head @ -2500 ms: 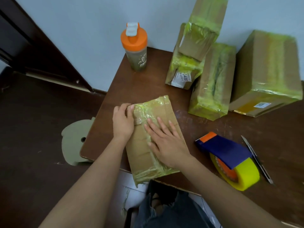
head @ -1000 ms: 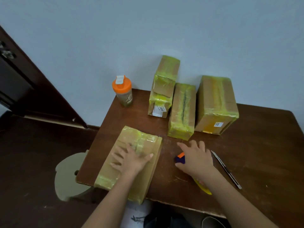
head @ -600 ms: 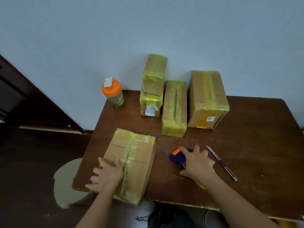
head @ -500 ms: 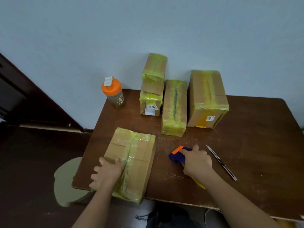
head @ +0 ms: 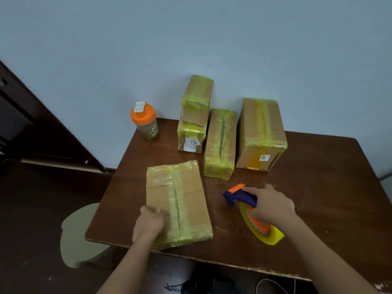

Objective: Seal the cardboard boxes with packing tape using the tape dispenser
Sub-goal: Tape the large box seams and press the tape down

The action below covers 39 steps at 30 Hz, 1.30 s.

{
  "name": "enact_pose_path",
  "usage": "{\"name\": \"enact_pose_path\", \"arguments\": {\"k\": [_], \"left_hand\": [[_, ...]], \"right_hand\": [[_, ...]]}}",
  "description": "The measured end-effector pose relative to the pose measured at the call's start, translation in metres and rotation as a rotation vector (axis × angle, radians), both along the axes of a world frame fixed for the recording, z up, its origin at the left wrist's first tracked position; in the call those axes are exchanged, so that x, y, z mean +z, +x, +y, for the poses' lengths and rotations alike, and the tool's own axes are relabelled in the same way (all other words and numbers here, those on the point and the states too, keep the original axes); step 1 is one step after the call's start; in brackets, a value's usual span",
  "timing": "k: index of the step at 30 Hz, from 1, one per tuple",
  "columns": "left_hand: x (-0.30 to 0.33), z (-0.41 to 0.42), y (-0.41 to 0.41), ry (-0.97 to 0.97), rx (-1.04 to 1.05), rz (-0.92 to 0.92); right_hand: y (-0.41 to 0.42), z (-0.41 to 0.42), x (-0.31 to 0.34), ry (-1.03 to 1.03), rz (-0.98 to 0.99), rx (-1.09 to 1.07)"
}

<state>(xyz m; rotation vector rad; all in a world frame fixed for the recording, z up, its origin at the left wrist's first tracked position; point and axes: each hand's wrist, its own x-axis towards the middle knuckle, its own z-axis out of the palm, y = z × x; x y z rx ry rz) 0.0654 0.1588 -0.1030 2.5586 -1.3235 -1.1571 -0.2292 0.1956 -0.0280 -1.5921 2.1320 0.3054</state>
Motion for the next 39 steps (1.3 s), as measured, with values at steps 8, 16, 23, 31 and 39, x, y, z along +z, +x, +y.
{"name": "enact_pose_path", "arguments": {"k": [8,16,23,31,39], "left_hand": [[0.029,0.006,-0.042,-0.331,-0.059,0.022],[0.063,0.012,-0.046,0.160,0.338,1.037],[0.057,0.019,-0.026,0.159,0.418,1.114],[0.043,0.018,-0.019,0.248,0.501,1.090],[0.066,0.020,-0.019,0.332,0.545,1.205]], "right_hand": [[0.000,0.005,0.032,-0.131,-0.290,0.251],[0.033,0.011,0.035,-0.149,-0.305,0.545],[0.043,0.012,0.034,-0.172,-0.355,0.609],[0.043,0.012,0.027,-0.169,-0.446,0.628],[0.038,0.014,0.024,-0.184,-0.558,0.589]]}}
